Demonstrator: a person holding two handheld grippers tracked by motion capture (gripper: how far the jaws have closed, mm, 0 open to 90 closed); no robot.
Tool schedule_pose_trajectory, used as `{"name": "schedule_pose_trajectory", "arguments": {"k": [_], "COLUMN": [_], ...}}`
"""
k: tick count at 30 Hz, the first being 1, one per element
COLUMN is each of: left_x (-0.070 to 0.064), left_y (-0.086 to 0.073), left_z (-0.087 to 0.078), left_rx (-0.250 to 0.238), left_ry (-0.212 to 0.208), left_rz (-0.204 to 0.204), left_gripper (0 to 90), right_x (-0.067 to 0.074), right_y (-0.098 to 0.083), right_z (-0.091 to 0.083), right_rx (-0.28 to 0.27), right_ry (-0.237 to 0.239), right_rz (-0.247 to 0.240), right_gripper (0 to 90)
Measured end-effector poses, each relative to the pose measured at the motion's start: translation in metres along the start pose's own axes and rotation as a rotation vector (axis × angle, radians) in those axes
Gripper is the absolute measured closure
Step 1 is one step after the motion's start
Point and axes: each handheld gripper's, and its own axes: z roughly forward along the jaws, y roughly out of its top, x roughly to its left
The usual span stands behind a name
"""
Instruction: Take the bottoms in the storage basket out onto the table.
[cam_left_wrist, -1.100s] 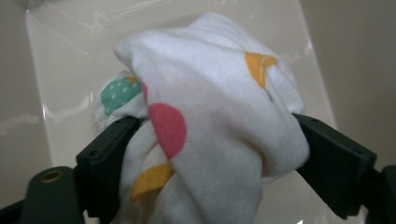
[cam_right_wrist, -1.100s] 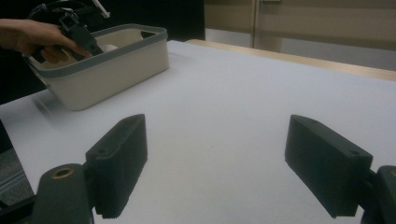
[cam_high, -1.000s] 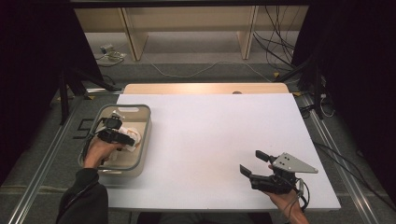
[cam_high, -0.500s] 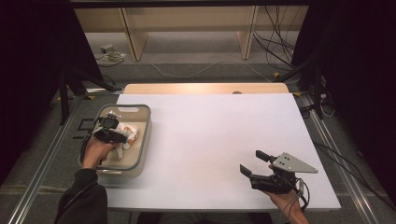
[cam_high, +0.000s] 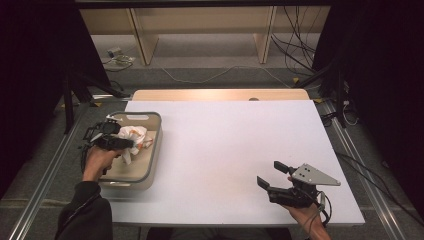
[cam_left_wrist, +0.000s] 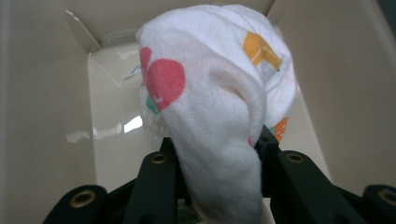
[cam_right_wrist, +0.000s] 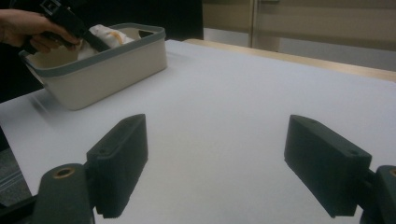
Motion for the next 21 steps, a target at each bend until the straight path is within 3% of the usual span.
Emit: {"name": "schedule_pose_trajectory", "arguments": {"k": [8, 21], "left_x": [0.004, -0.002], "left_y": [0.002, 0.006], "left_z": [-0.011, -0.028], "left_rx": [-0.048, -0.098], "left_ry": [-0.018, -0.028], "left_rz": [-0.025, 0.001], "left_gripper": [69.0, 69.0], "right_x": [0.000, 0.000], "right_y": [0.000, 0.000], "right_z": [0.000, 0.000], "right_rx": [0.000, -0.003], "right_ry": [-0.001, -0.002], "right_rz": [0.000, 0.007], "right_gripper": [22.3, 22.3]}}
